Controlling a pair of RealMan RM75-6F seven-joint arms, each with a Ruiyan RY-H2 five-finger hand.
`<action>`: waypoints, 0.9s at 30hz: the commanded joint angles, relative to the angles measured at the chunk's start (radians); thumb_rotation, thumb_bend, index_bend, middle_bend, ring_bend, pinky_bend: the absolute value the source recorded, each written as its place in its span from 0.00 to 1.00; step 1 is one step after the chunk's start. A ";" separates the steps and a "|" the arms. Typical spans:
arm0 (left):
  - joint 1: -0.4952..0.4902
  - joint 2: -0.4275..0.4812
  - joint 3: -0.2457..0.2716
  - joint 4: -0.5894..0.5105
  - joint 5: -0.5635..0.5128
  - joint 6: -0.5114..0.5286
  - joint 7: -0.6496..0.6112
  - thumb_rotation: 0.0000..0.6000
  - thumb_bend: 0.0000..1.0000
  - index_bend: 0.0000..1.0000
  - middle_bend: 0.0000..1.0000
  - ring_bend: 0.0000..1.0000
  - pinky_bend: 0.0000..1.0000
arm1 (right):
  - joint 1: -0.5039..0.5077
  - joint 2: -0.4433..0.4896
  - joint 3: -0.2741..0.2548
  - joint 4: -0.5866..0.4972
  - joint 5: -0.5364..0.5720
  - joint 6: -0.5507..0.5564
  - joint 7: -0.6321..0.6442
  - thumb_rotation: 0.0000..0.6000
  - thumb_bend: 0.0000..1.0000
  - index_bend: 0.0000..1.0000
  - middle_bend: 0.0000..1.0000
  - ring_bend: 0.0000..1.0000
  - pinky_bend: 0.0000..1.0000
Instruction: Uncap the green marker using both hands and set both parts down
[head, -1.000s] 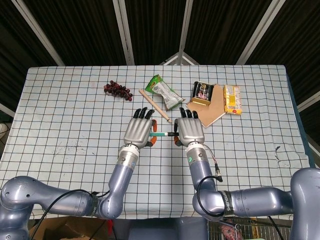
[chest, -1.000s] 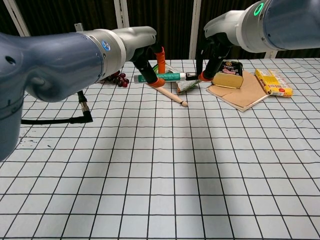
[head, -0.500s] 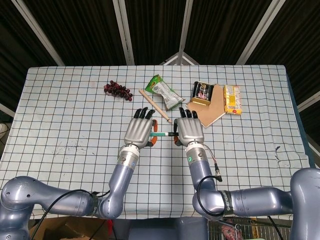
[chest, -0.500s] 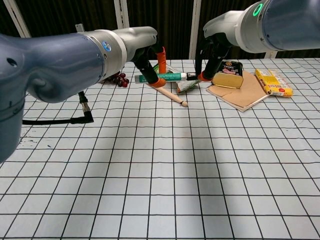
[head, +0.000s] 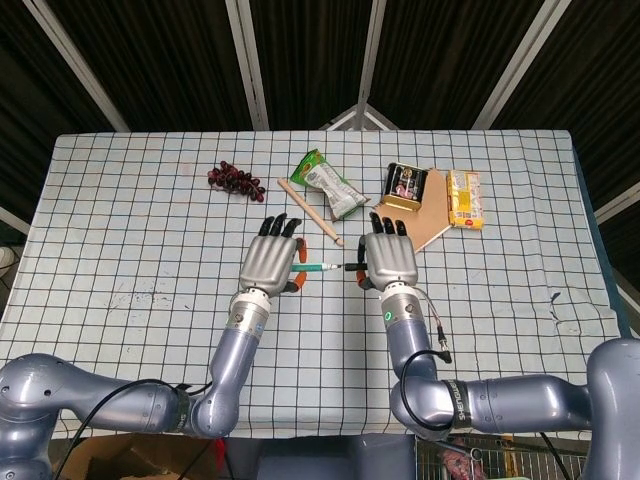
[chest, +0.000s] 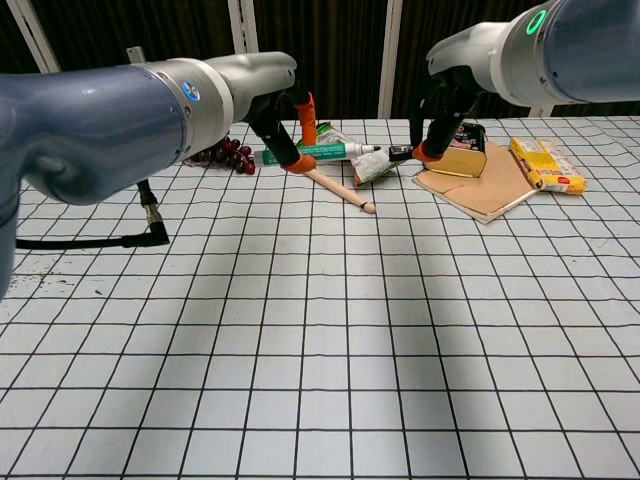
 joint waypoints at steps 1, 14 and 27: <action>0.006 0.005 0.002 -0.003 0.002 -0.003 -0.006 1.00 0.65 0.69 0.11 0.00 0.00 | -0.005 0.004 -0.003 0.000 -0.001 0.000 0.001 1.00 0.41 0.70 0.00 0.03 0.00; 0.087 0.033 0.078 0.060 0.029 -0.077 -0.099 1.00 0.65 0.69 0.11 0.00 0.00 | -0.056 -0.008 -0.017 0.095 0.032 -0.110 0.055 1.00 0.41 0.60 0.00 0.02 0.00; 0.101 0.026 0.102 0.133 -0.019 -0.206 -0.123 1.00 0.61 0.31 0.00 0.00 0.00 | -0.049 -0.045 -0.005 0.161 0.139 -0.183 0.044 1.00 0.14 0.08 0.00 0.00 0.00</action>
